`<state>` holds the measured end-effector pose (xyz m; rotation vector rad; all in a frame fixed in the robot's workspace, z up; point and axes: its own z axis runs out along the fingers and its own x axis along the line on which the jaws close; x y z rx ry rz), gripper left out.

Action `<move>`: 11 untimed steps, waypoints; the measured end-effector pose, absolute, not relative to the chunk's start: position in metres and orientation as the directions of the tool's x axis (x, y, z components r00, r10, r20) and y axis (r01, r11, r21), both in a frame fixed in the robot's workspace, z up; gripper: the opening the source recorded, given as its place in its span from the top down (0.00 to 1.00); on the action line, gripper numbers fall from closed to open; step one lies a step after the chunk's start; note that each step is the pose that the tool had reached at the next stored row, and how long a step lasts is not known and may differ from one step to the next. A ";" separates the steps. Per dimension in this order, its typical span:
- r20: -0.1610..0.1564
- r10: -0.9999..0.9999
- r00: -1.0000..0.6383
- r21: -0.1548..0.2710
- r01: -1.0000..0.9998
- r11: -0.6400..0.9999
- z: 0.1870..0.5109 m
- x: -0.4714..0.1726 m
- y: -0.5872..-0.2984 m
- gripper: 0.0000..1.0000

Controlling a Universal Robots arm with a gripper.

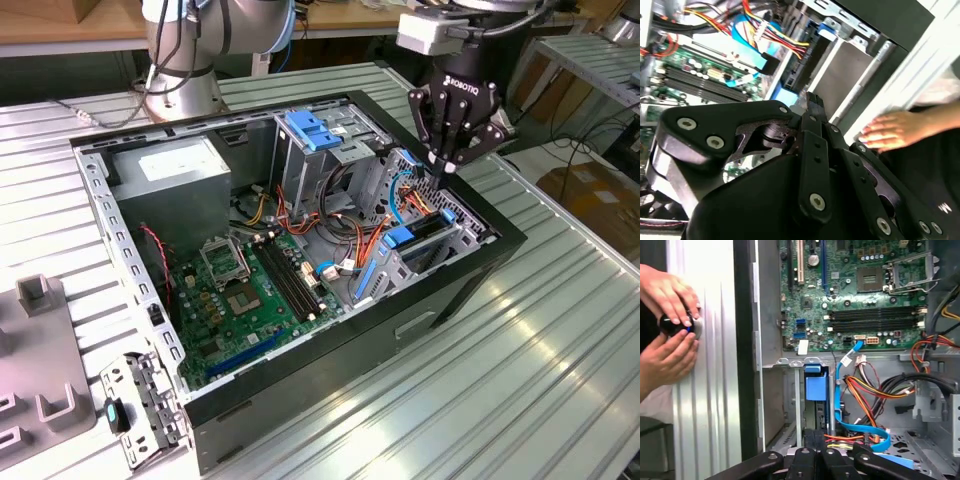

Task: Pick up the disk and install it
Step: 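Insert the second disk wire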

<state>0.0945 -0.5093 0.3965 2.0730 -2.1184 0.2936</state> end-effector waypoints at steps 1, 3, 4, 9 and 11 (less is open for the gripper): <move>0.267 -0.964 -0.024 -0.026 -0.999 0.018 0.396 0.095 -0.507 0.89; 0.302 -0.953 -0.024 -0.026 -1.000 0.017 0.396 0.095 -0.502 0.89; 0.320 -0.947 -0.024 -0.026 -1.000 0.016 0.396 0.095 -0.500 0.89; 0.375 -0.927 -0.023 -0.026 -1.000 0.015 0.396 0.095 -0.492 0.89; 0.375 -0.927 -0.023 -0.026 -1.000 0.015 0.396 0.095 -0.492 0.89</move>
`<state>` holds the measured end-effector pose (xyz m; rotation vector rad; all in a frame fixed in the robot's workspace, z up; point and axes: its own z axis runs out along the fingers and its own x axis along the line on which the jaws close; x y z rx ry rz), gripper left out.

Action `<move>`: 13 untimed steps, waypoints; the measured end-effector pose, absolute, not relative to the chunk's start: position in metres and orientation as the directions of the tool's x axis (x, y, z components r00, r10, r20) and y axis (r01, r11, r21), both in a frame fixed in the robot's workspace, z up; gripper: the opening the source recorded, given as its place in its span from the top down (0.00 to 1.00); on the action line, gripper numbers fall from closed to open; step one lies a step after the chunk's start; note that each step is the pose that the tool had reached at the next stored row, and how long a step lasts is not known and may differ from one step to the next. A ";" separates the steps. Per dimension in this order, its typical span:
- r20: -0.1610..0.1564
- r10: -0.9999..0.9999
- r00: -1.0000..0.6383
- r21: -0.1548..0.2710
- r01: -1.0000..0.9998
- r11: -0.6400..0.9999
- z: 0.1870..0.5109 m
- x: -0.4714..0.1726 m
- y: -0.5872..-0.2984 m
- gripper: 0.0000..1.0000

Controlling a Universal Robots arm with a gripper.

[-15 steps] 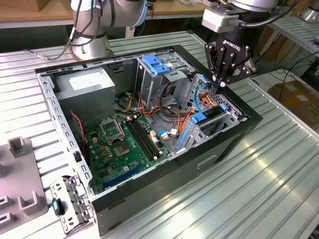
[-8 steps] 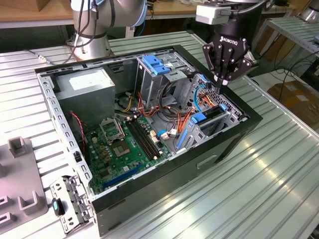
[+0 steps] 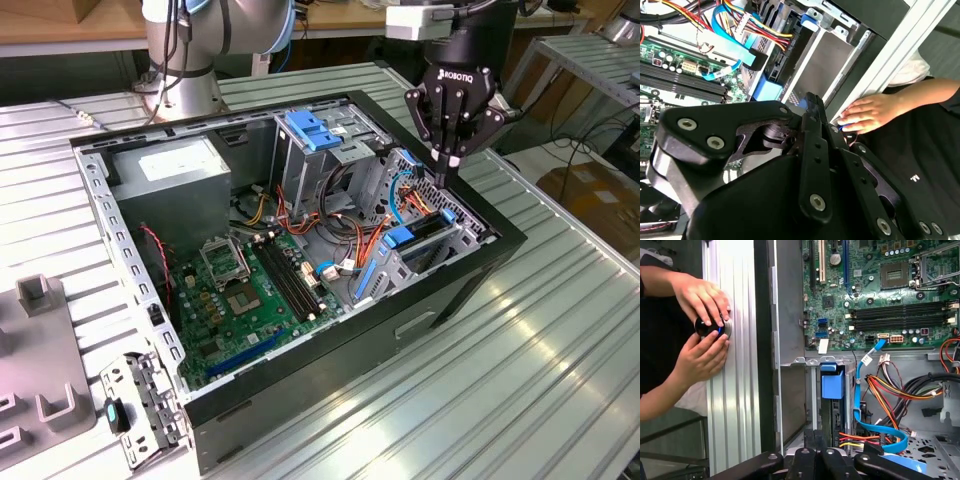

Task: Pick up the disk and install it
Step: 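Insert the second disk wire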

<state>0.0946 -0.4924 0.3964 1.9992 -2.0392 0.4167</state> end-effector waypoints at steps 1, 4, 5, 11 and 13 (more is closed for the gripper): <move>0.375 -0.927 -0.023 -0.026 -1.000 0.015 0.396 0.095 -0.492 0.89; 0.376 -0.926 -0.023 -0.026 -1.000 0.015 0.396 0.095 -0.492 0.89; 0.376 -0.926 -0.023 -0.026 -1.000 0.015 0.396 0.095 -0.492 0.89; 0.376 -0.926 -0.023 -0.026 -1.000 0.015 0.396 0.095 -0.492 0.89; 0.377 -0.926 -0.023 -0.026 -1.000 0.015 0.396 0.095 -0.492 0.89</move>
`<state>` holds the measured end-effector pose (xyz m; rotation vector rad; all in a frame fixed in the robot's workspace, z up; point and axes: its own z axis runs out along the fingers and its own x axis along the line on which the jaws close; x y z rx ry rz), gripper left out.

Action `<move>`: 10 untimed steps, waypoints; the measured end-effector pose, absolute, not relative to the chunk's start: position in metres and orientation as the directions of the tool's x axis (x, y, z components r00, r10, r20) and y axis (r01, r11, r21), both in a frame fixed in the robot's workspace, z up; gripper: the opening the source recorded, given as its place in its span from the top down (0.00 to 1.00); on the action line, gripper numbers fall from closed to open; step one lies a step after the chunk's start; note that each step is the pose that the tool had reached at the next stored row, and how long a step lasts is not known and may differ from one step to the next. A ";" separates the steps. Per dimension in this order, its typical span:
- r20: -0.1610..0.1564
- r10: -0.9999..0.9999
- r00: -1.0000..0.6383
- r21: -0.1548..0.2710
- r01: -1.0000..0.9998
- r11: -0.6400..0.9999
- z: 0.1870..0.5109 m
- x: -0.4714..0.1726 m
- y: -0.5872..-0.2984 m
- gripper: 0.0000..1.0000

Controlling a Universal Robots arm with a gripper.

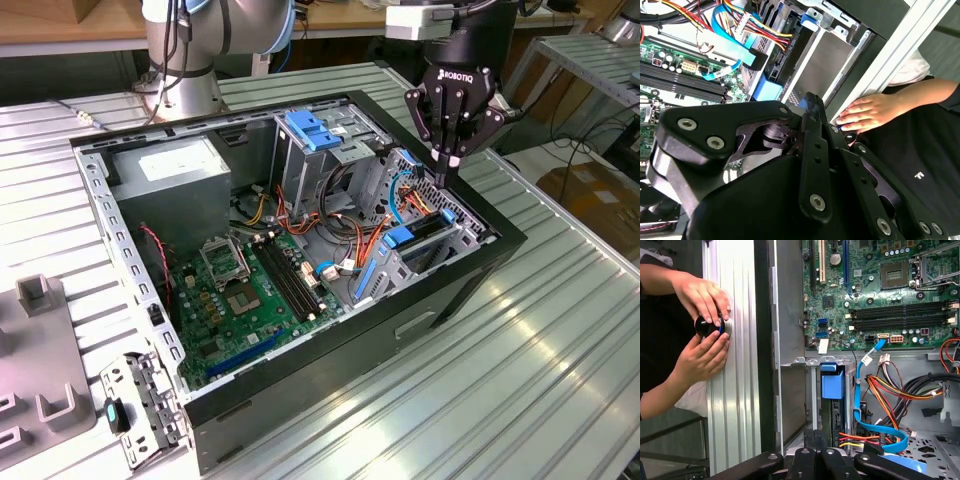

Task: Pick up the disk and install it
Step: 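Insert the second disk wire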

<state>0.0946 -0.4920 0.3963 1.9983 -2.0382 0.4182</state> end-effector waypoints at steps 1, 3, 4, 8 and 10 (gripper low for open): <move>0.379 -0.925 -0.023 -0.026 -1.000 0.015 0.396 0.095 -0.491 0.89; 0.381 -0.924 -0.023 -0.025 -1.000 0.015 0.396 0.095 -0.486 0.89; 0.385 -0.923 -0.023 -0.024 -1.000 0.014 0.397 0.095 -0.483 0.89; 0.403 -0.915 -0.019 -0.013 -1.000 0.014 0.396 0.096 -0.465 0.89; 0.410 -0.912 -0.013 -0.001 -1.000 0.014 0.395 0.098 -0.460 0.89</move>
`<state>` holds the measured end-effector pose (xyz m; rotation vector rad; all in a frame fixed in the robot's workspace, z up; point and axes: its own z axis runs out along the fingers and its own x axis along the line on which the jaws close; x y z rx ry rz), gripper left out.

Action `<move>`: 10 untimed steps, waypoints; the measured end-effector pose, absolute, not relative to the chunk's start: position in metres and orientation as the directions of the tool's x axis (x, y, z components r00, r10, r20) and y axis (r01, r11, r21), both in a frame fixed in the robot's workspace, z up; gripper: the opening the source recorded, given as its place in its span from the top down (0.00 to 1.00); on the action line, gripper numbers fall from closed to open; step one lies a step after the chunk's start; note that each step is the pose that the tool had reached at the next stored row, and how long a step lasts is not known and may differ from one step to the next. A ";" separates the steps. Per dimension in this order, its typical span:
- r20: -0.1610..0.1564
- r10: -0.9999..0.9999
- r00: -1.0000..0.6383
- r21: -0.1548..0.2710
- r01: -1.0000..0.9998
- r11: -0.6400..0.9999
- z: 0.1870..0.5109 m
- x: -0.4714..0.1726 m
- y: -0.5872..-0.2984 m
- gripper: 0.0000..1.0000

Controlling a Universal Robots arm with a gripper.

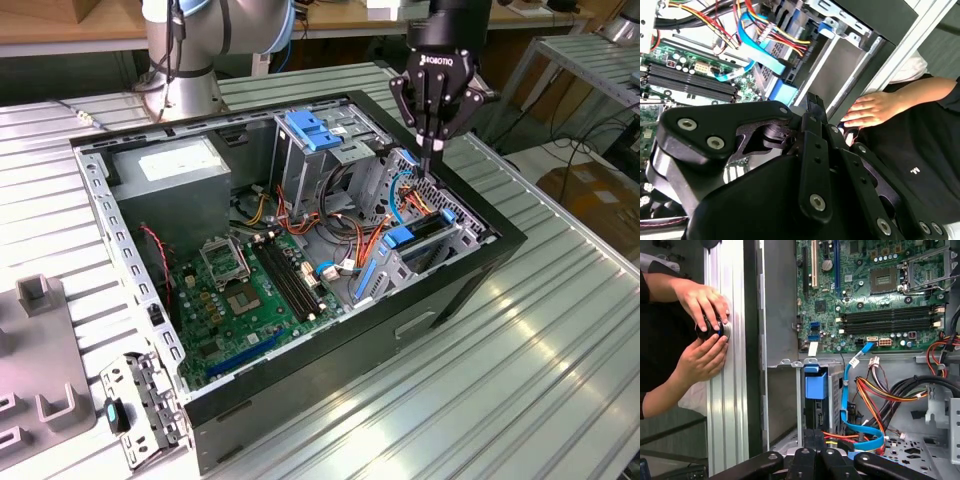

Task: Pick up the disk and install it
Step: 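Insert the second disk wire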

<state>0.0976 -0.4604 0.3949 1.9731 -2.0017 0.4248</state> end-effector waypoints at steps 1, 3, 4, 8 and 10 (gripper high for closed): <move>0.414 -0.910 -0.009 0.009 -1.000 0.014 0.393 0.100 -0.457 0.89; 0.416 -0.909 -0.006 0.018 -1.000 0.014 0.391 0.103 -0.454 0.89; 0.417 -0.909 -0.003 0.023 -1.000 0.014 0.390 0.105 -0.452 0.89; 0.422 -0.906 0.003 0.040 -0.999 0.015 0.385 0.111 -0.439 0.89; 0.424 -0.906 0.003 0.041 -0.999 0.016 0.384 0.113 -0.436 0.89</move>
